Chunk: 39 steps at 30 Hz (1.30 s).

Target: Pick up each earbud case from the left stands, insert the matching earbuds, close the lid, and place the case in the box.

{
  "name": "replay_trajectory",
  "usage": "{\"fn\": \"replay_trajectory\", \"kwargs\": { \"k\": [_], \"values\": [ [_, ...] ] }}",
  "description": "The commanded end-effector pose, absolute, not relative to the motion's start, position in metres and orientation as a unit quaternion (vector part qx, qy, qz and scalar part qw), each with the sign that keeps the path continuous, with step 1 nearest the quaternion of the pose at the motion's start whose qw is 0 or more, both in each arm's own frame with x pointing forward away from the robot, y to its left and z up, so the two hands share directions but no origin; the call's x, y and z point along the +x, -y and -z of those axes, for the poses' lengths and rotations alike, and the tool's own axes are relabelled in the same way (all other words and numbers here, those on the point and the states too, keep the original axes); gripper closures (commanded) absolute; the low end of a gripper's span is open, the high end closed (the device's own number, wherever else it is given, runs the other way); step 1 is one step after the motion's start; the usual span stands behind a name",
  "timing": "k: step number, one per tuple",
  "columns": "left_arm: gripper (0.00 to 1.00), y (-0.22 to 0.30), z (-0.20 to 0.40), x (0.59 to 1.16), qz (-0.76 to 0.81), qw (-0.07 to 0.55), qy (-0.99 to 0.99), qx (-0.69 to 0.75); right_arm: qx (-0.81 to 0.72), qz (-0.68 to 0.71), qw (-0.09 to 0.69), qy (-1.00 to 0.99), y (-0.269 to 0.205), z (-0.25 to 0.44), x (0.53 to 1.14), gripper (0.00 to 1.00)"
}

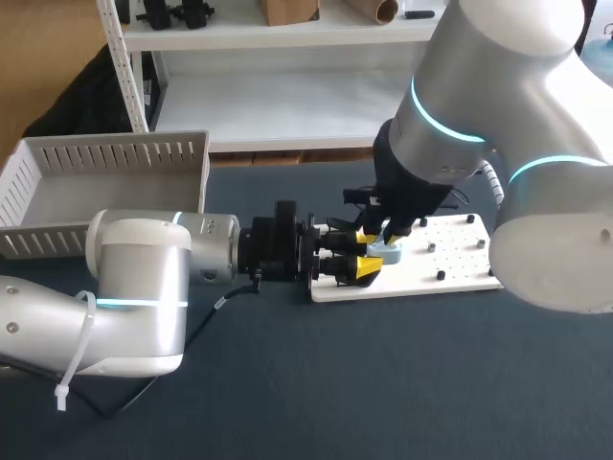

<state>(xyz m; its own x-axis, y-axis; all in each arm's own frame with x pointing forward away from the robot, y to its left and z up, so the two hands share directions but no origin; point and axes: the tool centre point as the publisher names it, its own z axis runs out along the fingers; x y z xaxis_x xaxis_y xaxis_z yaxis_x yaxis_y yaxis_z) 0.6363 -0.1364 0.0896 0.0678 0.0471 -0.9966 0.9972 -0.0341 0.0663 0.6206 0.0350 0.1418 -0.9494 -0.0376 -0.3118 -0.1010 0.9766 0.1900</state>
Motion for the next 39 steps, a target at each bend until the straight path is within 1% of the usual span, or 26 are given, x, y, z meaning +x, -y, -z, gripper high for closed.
{"fn": "replay_trajectory", "kwargs": {
  "k": [1,23,24,25,26,27,28,34,39],
  "values": [
    [1.00,0.137,-0.089,0.637,0.479,0.496,-0.486,0.537,-0.036,-0.101,0.153,-0.982,-0.036,-0.141,0.622,1.00],
    [1.00,0.137,-0.089,0.637,0.479,0.496,-0.486,0.537,-0.040,-0.090,0.139,-0.985,-0.036,-0.137,0.627,1.00],
    [1.00,0.137,-0.089,0.637,0.479,0.496,-0.486,0.537,-0.040,-0.090,0.139,-0.986,-0.036,-0.137,0.627,0.86],
    [1.00,0.137,-0.089,0.637,0.479,0.496,-0.486,0.537,-0.039,-0.089,0.138,-0.986,-0.036,-0.137,0.627,0.67],
    [1.00,0.137,-0.089,0.637,0.479,0.496,-0.486,0.537,-0.039,-0.089,0.138,-0.986,-0.036,-0.137,0.627,0.57],
    [1.00,0.137,-0.089,0.637,0.479,0.496,-0.486,0.537,-0.039,-0.089,0.138,-0.986,-0.036,-0.137,0.627,0.51],
    [1.00,0.137,-0.089,0.637,0.479,0.496,-0.486,0.537,-0.039,-0.089,0.138,-0.986,-0.036,-0.137,0.627,0.49],
    [1.00,0.137,-0.089,0.637,0.479,0.496,-0.486,0.537,-0.040,-0.096,0.142,-0.984,-0.034,-0.143,0.624,0.52],
    [1.00,0.137,-0.089,0.637,0.479,0.496,-0.486,0.537,-0.024,-0.112,0.149,-0.982,-0.027,-0.155,0.627,0.50]
  ]
}}
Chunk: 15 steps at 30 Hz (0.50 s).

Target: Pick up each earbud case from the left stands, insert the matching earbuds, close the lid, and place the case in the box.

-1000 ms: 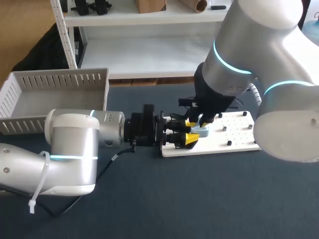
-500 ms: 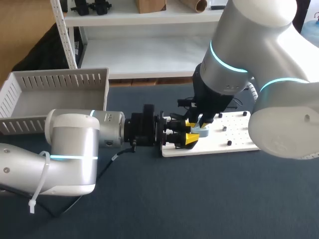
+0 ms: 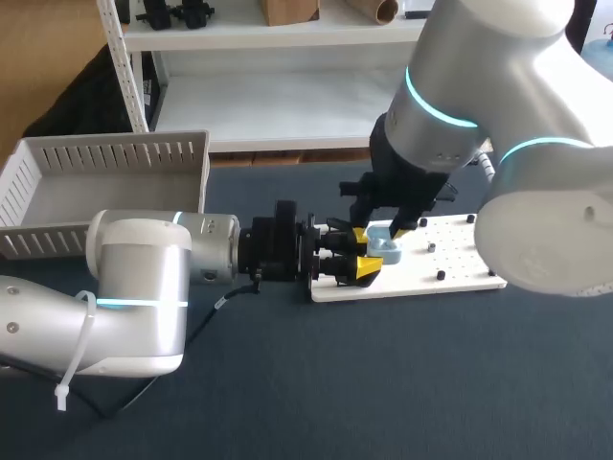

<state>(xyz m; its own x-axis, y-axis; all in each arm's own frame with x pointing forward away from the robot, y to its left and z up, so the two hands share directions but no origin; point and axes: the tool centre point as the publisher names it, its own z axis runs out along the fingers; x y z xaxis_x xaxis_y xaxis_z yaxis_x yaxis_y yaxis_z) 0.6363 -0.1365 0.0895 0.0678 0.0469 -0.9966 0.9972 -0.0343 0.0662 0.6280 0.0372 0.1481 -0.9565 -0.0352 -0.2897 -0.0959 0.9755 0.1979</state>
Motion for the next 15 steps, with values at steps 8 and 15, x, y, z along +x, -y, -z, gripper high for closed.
{"fn": "replay_trajectory", "kwargs": {
  "k": [8,15],
  "values": [
    [1.00,0.137,-0.089,0.637,0.479,0.496,-0.486,0.537,0.014,-0.106,0.157,-0.982,-0.012,-0.158,0.654,0.00],
    [1.00,0.137,-0.089,0.637,0.479,0.496,-0.486,0.537,0.037,-0.089,0.149,-0.984,-0.004,-0.150,0.676,0.00]
  ]
}}
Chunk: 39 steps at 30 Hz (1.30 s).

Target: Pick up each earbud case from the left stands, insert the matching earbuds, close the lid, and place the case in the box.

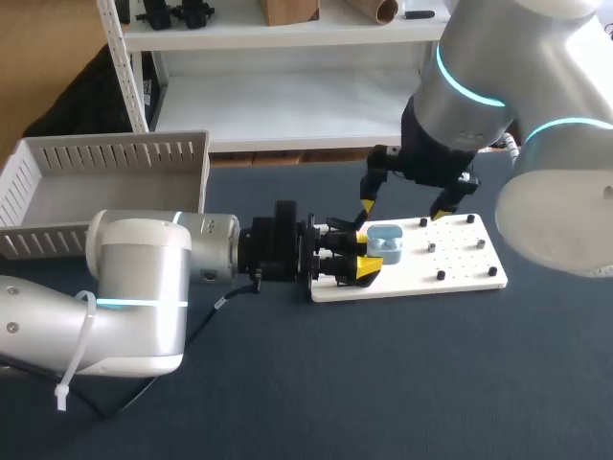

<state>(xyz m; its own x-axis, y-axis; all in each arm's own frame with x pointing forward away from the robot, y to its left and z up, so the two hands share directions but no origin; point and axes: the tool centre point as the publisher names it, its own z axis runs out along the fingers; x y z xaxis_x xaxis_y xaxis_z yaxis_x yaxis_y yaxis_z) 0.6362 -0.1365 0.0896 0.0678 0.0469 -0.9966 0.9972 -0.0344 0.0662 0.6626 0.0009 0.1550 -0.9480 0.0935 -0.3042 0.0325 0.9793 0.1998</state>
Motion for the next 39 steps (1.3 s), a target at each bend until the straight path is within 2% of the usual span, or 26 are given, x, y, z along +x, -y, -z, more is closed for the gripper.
{"fn": "replay_trajectory", "kwargs": {
  "k": [1,16,28,39],
  "values": [
    [1.00,0.137,-0.089,0.637,0.479,0.496,-0.486,0.537,0.040,-0.087,0.147,-0.984,-0.002,-0.148,0.678,0.00],
    [1.00,0.137,-0.089,0.637,0.479,0.496,-0.486,0.537,0.056,-0.056,0.114,-0.990,0.026,-0.128,0.668,0.00],
    [1.00,0.137,-0.089,0.637,0.479,0.496,-0.486,0.537,0.043,-0.057,0.109,-0.991,0.025,-0.131,0.644,0.00],
    [1.00,0.137,-0.089,0.637,0.479,0.496,-0.486,0.537,0.030,-0.116,0.152,-0.981,0.036,-0.169,0.638,0.00]
  ]
}}
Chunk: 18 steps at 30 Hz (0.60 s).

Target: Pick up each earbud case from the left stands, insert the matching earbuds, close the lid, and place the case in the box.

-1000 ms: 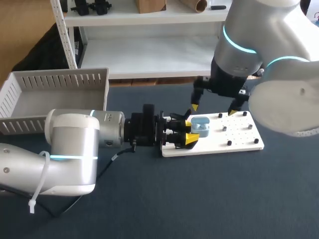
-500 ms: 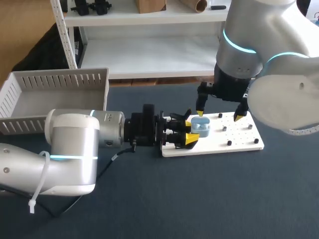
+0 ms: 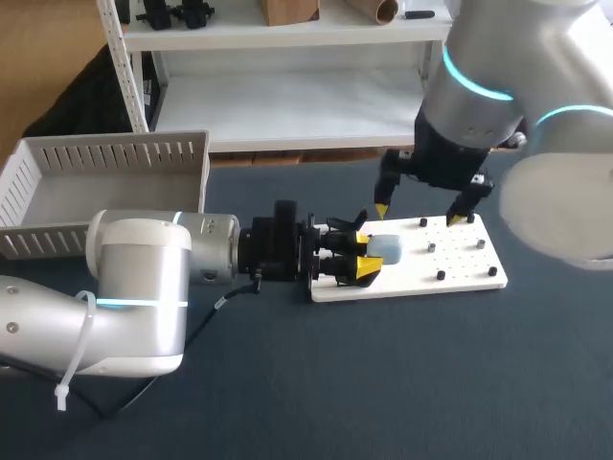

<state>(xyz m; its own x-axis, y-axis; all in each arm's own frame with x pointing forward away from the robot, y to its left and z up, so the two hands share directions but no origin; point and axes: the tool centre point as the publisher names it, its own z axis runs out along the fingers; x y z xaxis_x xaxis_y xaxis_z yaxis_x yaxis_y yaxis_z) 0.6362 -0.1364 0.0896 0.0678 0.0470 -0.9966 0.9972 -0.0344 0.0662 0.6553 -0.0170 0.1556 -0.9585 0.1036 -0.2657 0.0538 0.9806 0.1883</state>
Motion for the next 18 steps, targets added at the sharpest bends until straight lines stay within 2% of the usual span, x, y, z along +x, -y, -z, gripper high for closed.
{"fn": "replay_trajectory", "kwargs": {
  "k": [1,12,18],
  "values": [
    [1.00,0.137,-0.089,0.637,0.479,0.496,-0.486,0.537,0.017,-0.125,0.154,-0.980,0.039,-0.174,0.635,0.00],
    [1.00,0.104,-0.106,0.647,0.440,0.518,-0.504,0.532,-0.012,-0.141,0.164,-0.976,0.061,-0.183,0.623,0.00],
    [1.00,0.066,-0.132,0.654,0.387,0.541,-0.520,0.536,-0.012,-0.141,0.164,-0.976,0.061,-0.183,0.623,0.00]
  ]
}}
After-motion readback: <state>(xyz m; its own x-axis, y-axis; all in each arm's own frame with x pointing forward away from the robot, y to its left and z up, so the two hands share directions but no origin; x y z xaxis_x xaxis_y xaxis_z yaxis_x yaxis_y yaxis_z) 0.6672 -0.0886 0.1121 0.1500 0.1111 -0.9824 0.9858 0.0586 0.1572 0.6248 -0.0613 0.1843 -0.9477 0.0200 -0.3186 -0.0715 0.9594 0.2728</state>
